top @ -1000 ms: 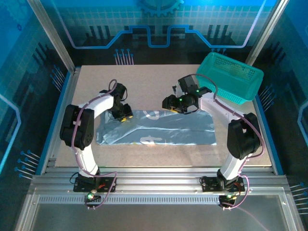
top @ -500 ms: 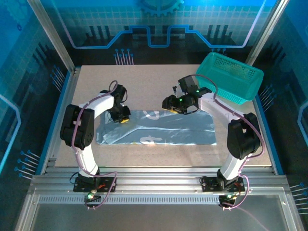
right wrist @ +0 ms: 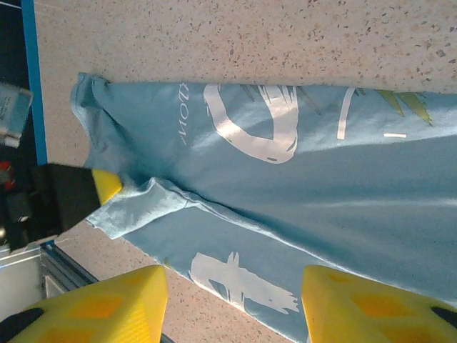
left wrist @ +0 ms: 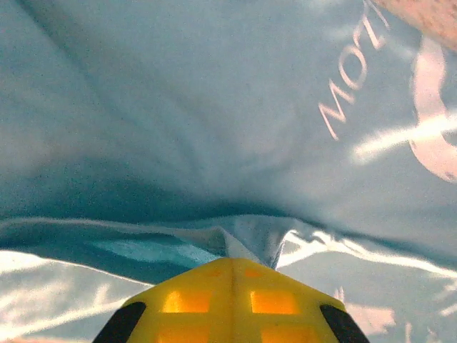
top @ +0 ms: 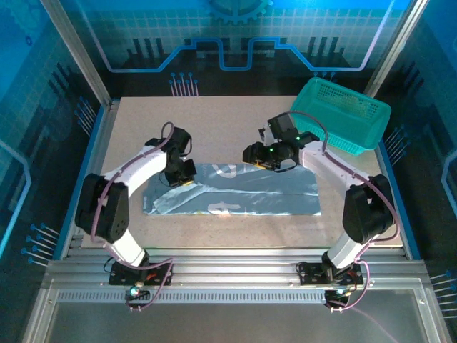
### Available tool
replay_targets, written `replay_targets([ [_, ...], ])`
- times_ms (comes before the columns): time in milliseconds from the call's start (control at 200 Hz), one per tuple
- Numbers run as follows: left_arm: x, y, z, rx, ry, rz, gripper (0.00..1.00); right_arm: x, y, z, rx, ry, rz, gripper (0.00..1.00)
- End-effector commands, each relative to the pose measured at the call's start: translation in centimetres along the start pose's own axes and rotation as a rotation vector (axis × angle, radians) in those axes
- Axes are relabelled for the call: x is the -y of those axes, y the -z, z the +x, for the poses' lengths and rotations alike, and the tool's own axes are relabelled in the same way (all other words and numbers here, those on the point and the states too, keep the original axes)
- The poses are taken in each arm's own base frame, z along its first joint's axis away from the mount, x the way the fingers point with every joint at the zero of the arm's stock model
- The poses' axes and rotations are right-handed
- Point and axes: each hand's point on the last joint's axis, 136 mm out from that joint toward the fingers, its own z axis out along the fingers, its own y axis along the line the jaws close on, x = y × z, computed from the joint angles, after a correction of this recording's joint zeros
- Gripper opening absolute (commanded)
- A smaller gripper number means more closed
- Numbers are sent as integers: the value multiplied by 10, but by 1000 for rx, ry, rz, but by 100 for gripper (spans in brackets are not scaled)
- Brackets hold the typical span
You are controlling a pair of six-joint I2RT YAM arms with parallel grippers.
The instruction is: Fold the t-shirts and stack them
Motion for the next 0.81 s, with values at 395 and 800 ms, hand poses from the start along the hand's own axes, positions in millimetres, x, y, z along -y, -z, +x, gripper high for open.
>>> replay_targets([
  [395, -2, 9, 97, -220, 104, -29, 0, 8, 6, 19, -23, 2, 9, 54],
  [800, 8, -16, 133, -284, 182, -64, 2, 17, 5, 34, -53, -5, 17, 53],
])
